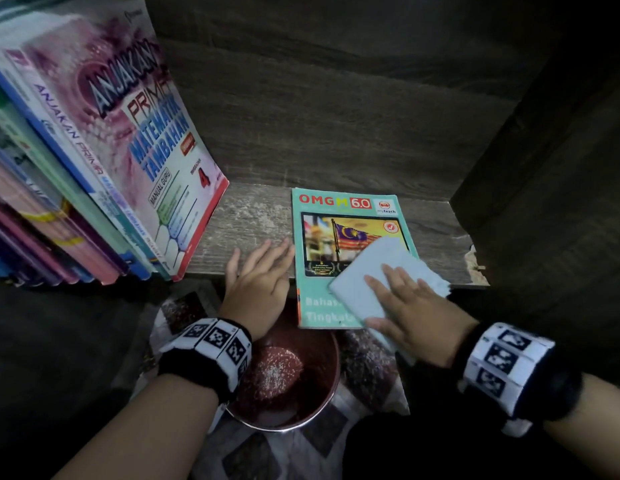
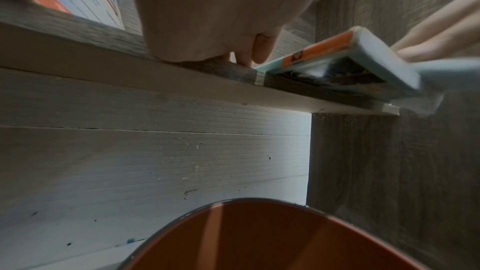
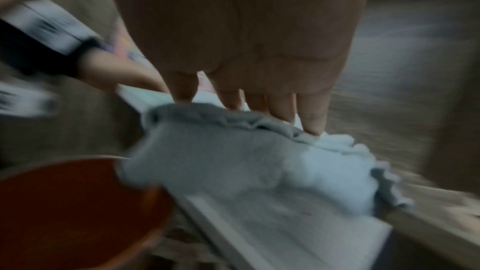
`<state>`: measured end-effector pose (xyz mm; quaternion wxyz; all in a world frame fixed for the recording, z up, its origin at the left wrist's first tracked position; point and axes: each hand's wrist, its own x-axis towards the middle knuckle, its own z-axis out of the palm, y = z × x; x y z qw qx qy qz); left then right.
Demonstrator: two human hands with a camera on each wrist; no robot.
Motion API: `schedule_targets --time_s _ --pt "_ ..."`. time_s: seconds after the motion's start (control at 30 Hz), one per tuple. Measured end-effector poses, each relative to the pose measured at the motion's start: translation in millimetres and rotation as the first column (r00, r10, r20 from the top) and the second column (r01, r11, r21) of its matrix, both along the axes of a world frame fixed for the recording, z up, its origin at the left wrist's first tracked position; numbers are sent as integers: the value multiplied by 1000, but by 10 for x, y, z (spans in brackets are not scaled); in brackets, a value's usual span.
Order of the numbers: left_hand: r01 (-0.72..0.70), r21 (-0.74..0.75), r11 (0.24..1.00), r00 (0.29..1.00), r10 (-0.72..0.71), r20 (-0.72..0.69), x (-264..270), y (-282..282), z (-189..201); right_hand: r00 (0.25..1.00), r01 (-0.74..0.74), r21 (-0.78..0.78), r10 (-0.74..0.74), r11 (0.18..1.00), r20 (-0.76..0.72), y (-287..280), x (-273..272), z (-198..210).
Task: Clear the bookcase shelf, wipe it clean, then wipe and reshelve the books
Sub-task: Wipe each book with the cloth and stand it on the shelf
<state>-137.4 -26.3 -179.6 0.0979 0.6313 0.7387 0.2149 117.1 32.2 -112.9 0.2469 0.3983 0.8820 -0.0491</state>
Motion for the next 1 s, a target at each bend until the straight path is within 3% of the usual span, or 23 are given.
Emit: schedule_targets --time_s 0.2,0.33,0.4,0.5,0.63,0.83,1.0 --pt "2 11 1000 1000 -2 -1 10 -27 11 942 335 90 -335 938 -9 830 140 74" --pt "-6 24 1000 1000 5 15 23 -18 22 871 488 256 -483 834 -88 1234 119 83" --pt "-17 35 999 999 16 44 29 -13 30 848 529 368 -463 765 -257 1199 18 145" --pt "-34 46 998 997 31 65 41 -12 31 836 512 442 -309 736 -453 942 -189 255" --pt "-77 66 995 995 73 65 88 19 32 841 538 250 -492 805 -227 607 -300 237" --pt "-73 0 997 997 73 -9 172 33 88 716 695 184 -645 695 -265 507 -394 78" --pt "-86 -32 996 996 86 11 167 84 94 724 687 312 -654 656 -220 308 -541 -133"
